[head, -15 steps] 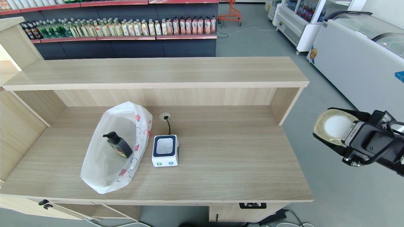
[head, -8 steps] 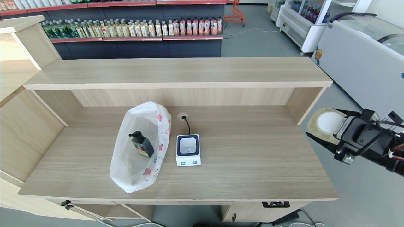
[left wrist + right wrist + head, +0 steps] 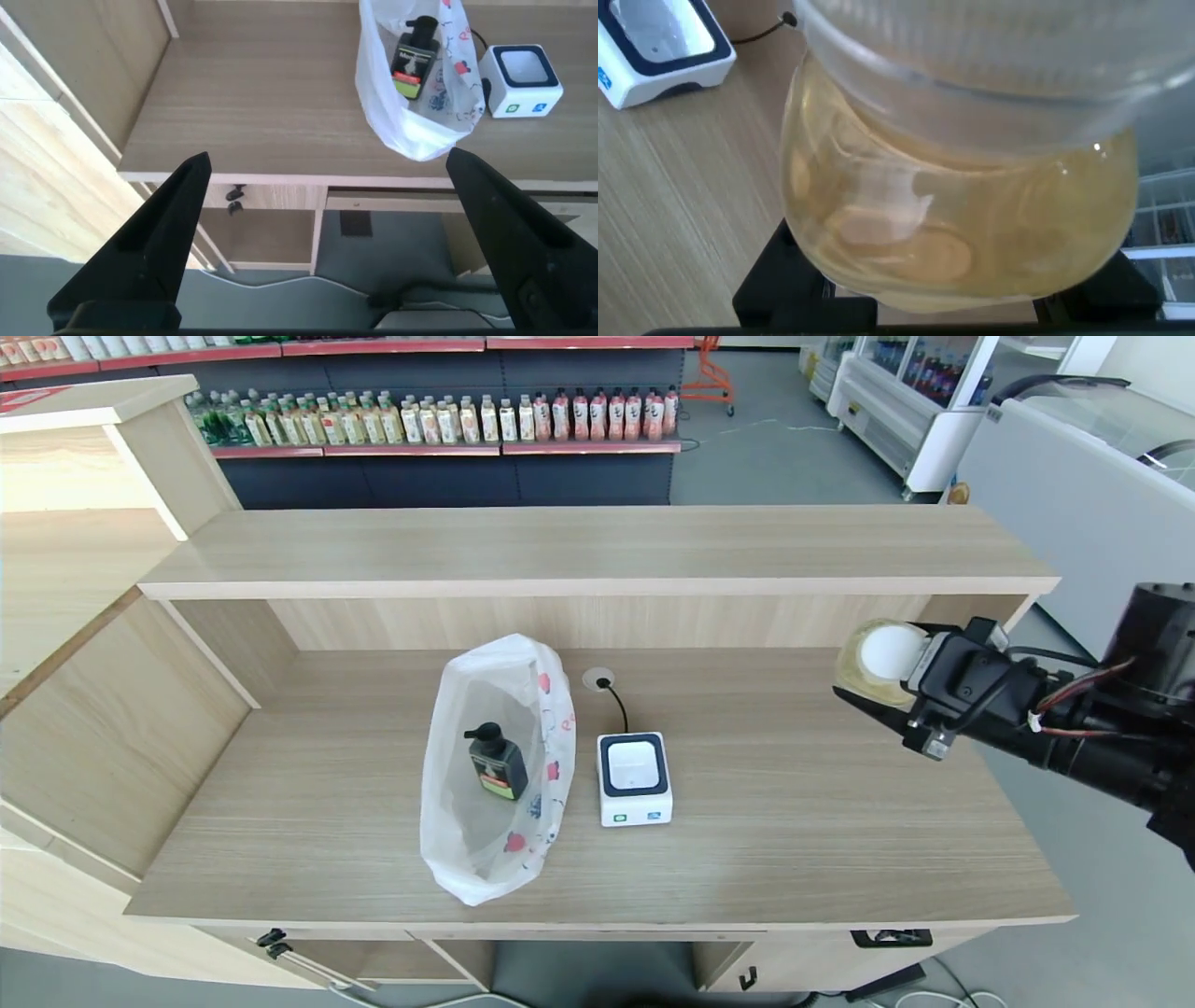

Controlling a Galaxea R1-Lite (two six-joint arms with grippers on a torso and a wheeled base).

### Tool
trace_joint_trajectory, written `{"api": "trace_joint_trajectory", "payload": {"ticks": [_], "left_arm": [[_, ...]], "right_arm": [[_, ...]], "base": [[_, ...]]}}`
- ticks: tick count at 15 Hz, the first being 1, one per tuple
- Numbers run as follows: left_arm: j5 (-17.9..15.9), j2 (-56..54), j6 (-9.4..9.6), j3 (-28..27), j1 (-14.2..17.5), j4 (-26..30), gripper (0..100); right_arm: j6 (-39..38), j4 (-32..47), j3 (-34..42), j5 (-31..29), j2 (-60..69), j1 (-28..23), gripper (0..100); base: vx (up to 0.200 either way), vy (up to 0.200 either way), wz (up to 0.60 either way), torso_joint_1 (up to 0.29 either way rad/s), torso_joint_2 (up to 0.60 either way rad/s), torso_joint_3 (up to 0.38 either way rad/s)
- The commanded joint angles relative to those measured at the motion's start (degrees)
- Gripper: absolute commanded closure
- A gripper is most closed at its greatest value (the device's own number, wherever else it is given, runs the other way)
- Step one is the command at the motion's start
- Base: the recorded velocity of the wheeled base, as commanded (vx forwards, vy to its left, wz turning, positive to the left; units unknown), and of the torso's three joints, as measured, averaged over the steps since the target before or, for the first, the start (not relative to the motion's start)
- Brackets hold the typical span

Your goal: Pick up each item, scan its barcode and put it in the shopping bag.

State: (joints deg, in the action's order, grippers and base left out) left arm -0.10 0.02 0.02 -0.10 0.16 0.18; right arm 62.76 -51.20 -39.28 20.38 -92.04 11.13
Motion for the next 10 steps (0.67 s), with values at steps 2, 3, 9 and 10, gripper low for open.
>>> {"api": "trace_joint_trajectory", "payload": {"ticks": [2,3,9,10], "left_arm": [[0.0,0.0,-0.02,0.0,0.0,0.0,0],[0.0,0.0,-0.02,0.0,0.0,0.0,0],[0.0,0.0,0.06,0.0,0.0,0.0,0],[0.0,0.0,0.06,0.0,0.0,0.0,0]], "right_arm": [[0.0,-1.8,-5.1,4.8,-9.7,0.1,100],[-0.2,-3.3,-5.4,7.0,-11.5,0.2,100],[-1.9,-9.7,-5.1,13.8,-17.8,-0.2,100],[-1.9,-9.7,-5.1,14.2,-18.3,-0.3,100]], "base": [[0.000,0.200,0.00,0.002,0.00,0.002],[0.000,0.200,0.00,0.002,0.01,0.002],[0.000,0.100,0.00,0.003,0.00,0.000],[0.000,0.000,0.00,0.000,0.00,0.000]]}}
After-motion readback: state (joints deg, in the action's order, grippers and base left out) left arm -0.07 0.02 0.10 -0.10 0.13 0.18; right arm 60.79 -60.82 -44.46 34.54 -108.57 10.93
